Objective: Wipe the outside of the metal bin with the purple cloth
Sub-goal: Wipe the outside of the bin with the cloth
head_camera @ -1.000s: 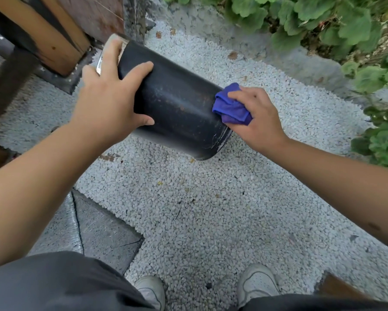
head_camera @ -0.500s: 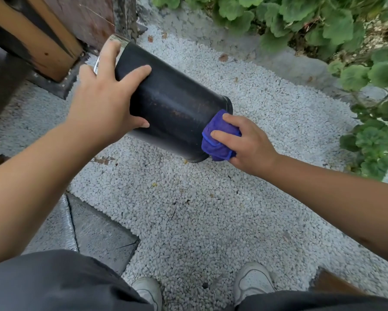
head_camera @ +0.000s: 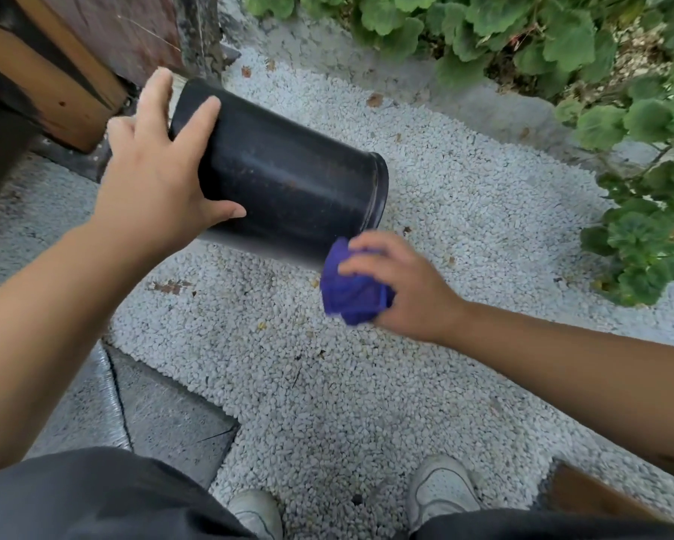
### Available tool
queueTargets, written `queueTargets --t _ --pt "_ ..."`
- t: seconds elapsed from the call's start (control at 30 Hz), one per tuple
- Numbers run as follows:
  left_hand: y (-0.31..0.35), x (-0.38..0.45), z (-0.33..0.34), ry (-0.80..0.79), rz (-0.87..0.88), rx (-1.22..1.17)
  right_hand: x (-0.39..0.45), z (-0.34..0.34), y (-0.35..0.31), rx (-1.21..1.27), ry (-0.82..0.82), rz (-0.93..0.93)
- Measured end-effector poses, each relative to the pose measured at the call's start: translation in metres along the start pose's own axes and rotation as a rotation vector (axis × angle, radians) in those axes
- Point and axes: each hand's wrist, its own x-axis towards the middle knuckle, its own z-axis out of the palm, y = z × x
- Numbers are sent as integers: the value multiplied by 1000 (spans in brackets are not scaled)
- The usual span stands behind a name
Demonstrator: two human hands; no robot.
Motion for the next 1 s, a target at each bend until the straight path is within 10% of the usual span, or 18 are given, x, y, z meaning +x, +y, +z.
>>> queueTargets --t 0.27,0.53,1.0 --pt "2 13 -3 170 43 -354 53 -30 14 257 427 488" --pt "-19 -28 39 -73 -221 -403 51 -33 36 512 472 873" --pt "-9 -6 -14 -100 -179 -327 76 -53 49 636 393 802"
